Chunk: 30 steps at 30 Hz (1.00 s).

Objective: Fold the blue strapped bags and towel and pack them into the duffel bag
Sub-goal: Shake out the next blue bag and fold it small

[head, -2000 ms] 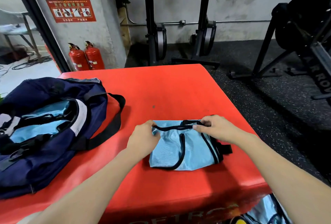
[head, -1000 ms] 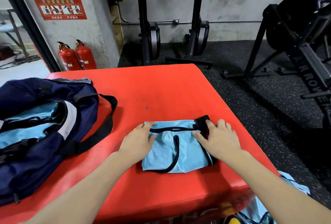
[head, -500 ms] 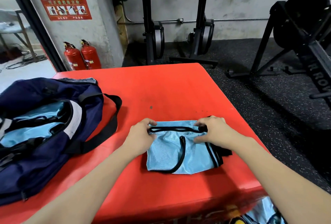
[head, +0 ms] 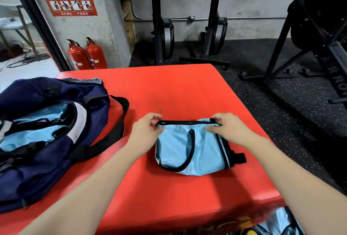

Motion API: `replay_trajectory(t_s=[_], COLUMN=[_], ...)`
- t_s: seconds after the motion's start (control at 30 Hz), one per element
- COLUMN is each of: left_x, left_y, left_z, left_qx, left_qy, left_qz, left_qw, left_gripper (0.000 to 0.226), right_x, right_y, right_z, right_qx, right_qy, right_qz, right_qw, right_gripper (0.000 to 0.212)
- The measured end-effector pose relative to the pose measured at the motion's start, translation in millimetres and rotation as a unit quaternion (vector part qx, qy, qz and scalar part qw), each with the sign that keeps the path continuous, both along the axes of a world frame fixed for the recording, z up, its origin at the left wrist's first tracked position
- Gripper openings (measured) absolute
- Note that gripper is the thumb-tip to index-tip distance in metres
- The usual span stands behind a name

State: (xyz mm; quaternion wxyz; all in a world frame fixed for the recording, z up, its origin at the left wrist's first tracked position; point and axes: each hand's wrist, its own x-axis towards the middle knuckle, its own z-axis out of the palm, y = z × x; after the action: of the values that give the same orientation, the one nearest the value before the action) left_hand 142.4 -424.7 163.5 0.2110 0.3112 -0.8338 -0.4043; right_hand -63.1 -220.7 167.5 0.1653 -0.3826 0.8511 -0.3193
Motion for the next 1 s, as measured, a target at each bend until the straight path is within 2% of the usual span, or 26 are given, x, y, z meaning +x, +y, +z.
replay_trajectory(t_s=[0.13, 0.27, 0.3, 0.37, 0.43, 0.47, 0.57, 0.6, 0.7, 0.77, 0.83, 0.9, 1.0], left_x=[1, 2, 3, 4, 4, 4, 10, 15, 32, 41, 44, 49, 60], left_y=[5, 7, 6, 8, 12, 14, 19, 21, 31, 38, 42, 44, 48], left_z=[-15, -17, -16, -11, -4, -1, -1, -2, -3, -3, -2, 0, 4], left_qx=[-0.049, -0.125, -0.155, -0.192, -0.182, -0.174, -0.148, -0.135, -0.039, 0.048, 0.172, 0.284, 0.312], left_qy=[-0.027, -0.03, -0.027, 0.005, 0.043, 0.053, 0.023, -0.001, -0.044, -0.039, -0.016, 0.004, -0.032], left_qz=[-0.008, -0.028, -0.036, -0.061, -0.088, -0.087, -0.021, -0.002, 0.028, 0.036, 0.036, 0.005, -0.078], left_qw=[0.998, 0.991, 0.987, 0.979, 0.978, 0.979, 0.988, 0.991, 0.998, 0.997, 0.984, 0.959, 0.946], left_gripper=[0.029, 0.038, 0.039, 0.036, 0.031, 0.028, 0.021, 0.02, 0.012, 0.017, 0.022, 0.026, 0.037], right_x=[6, 12, 14, 24, 41, 53, 94, 104, 118, 119, 118, 119, 120], right_y=[-2, 0, 1, 2, 2, 3, 4, 4, -1, -7, -11, -13, -14], right_z=[-8, -12, -12, -5, 5, 8, 3, -5, -29, -36, -40, -45, -49], right_qx=[0.02, 0.032, 0.026, 0.009, -0.022, -0.039, -0.045, -0.037, -0.025, -0.007, 0.026, 0.049, 0.057], right_qy=[0.047, 0.098, 0.113, 0.174, 0.28, 0.305, 0.228, 0.211, 0.254, 0.269, 0.257, 0.244, 0.251], right_qz=[-0.012, -0.025, -0.033, -0.056, -0.065, -0.058, -0.011, 0.014, 0.09, 0.103, 0.102, 0.11, 0.116], right_qw=[0.999, 0.994, 0.993, 0.983, 0.958, 0.95, 0.972, 0.977, 0.963, 0.957, 0.961, 0.962, 0.959], right_gripper=[0.036, 0.022, 0.025, 0.038, 0.035, 0.03, 0.023, 0.024, 0.032, 0.043, 0.054, 0.063, 0.067])
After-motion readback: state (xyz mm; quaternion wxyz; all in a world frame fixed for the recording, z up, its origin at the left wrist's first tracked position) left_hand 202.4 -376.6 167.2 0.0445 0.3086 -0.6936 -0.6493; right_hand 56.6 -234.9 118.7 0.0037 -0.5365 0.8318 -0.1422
